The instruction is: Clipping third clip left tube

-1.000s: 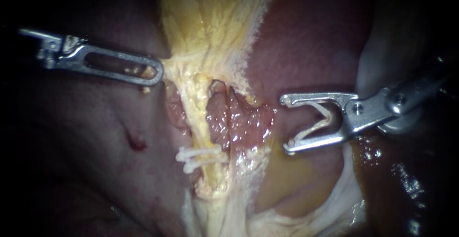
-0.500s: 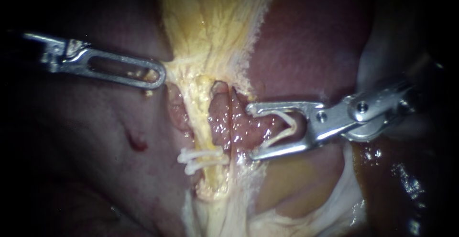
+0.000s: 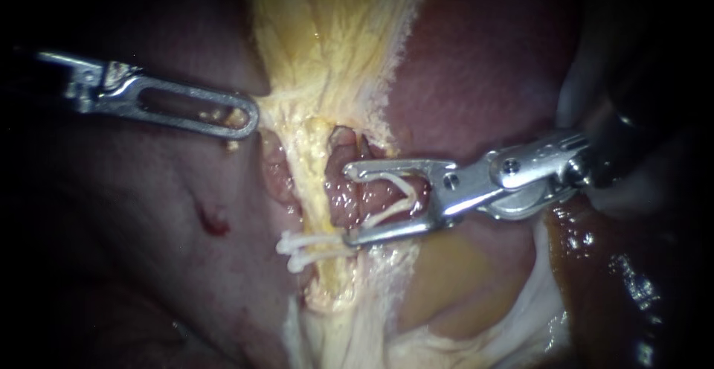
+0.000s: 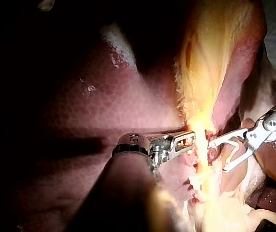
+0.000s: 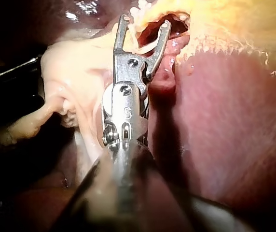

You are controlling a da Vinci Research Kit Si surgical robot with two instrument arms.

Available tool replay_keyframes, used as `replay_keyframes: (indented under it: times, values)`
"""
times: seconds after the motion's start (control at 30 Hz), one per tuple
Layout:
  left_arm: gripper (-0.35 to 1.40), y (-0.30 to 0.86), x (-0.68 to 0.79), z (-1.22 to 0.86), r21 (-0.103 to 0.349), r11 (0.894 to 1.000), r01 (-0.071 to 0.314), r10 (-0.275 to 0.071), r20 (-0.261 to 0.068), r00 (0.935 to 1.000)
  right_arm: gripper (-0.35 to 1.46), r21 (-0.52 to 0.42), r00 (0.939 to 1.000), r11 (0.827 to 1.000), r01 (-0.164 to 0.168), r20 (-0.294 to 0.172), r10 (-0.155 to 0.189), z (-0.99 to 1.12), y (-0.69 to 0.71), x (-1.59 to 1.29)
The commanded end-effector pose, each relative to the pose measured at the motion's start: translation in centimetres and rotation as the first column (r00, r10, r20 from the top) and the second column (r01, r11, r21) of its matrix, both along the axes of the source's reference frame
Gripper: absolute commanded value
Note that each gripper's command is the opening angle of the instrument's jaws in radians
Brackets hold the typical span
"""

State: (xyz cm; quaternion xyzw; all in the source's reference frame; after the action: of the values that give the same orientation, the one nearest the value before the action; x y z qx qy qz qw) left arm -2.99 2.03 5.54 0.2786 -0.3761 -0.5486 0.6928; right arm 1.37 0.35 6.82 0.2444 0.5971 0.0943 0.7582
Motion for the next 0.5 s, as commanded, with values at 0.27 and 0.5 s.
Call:
replay_keyframes:
  times: [0.27,0.5]
  values:
    - [-0.35,0.0,0.0,-0.01,0.0,1.0,0.0,0.0,0.0,1.0,0.5,0.048,1.0,0.999,-0.003,0.007,0.003,0.36,0.03,0.07]
    - [-0.35,-0.01,0.0,-0.02,0.0,1.0,0.001,-0.001,-0.001,1.0,0.5,0.076,1.0,0.997,0.0,0.008,0.0,0.54,0.06,0.05]
